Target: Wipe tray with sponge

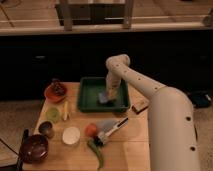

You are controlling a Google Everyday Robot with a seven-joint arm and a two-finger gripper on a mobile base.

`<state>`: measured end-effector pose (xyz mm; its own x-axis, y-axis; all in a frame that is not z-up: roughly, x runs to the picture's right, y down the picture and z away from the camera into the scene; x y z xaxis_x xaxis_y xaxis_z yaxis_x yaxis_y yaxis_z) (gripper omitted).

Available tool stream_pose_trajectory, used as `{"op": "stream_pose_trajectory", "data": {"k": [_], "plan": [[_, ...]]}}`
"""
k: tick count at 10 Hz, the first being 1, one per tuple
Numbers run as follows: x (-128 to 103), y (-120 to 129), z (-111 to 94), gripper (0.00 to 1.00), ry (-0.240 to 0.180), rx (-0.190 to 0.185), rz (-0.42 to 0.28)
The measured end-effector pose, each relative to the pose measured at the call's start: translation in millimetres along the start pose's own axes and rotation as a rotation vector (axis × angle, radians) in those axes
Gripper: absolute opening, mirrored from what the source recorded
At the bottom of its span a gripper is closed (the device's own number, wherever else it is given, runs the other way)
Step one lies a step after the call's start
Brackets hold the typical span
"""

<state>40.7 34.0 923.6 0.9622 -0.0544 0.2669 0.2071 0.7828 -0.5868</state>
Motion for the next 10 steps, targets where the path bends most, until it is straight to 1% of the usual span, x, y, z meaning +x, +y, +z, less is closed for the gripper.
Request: {"op": "stream_pose_trajectory", "data": {"k": [6,10], "plan": [[9.6,-5.0,0.6,0.00,-0.015,-0.007,0.001],[10.0,-8.9,2.0,0.00,-0.027,-0.011,-0.007]]}}
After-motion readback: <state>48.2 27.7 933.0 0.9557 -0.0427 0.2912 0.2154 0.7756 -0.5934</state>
